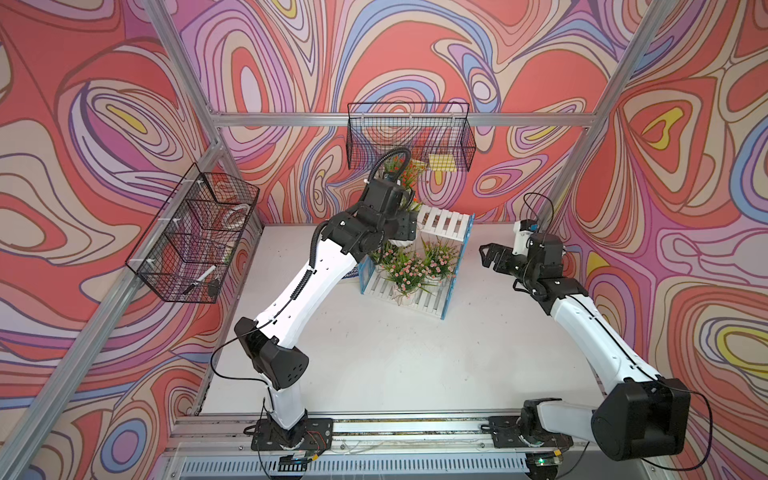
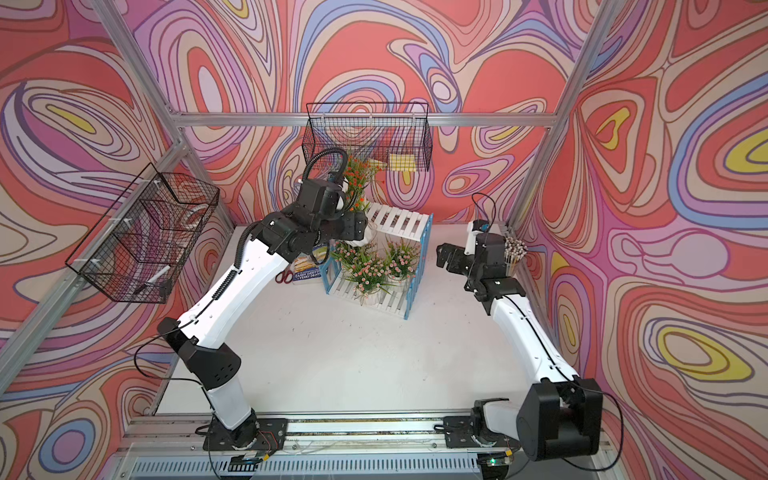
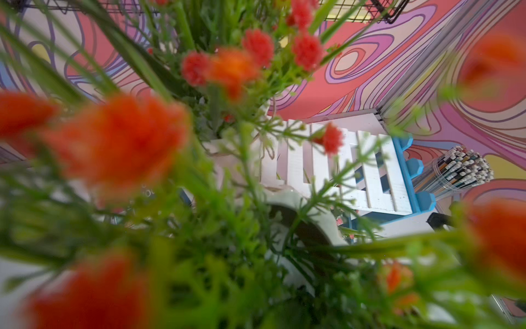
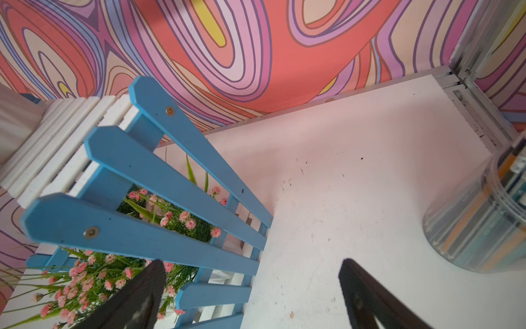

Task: Place the baby's breath potted plants on the rack by color
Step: Place the baby's breath potted plant on the rack.

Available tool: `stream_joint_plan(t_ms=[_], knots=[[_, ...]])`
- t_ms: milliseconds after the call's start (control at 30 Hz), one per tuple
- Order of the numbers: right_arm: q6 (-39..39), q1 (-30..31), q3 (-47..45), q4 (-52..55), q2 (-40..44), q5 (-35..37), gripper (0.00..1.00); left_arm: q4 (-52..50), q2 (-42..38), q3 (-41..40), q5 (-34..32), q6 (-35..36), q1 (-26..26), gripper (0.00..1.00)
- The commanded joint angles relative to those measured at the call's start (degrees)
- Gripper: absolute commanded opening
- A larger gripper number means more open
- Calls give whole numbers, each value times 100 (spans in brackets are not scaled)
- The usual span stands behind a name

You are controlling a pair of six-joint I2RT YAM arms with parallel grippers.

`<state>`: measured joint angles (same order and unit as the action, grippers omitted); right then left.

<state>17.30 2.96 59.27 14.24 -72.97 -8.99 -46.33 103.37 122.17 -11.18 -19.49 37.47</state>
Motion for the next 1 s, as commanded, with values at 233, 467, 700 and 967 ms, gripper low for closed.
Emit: stream_joint_plan(t_ms=[233,467,700,967], knots=[[28,-61,68,63,89,-18,98,1054,492,817,349,401,49,63],[17,-68,25,57,107,-42,98,994,1051,1531,631,546,76,63],[1,-76,-50,11,134,-82,98,804,1448,2123,802,743,107,64],[19,-84,-165,-75,206,-127,98,579,1752,2522,845,962,111,65]])
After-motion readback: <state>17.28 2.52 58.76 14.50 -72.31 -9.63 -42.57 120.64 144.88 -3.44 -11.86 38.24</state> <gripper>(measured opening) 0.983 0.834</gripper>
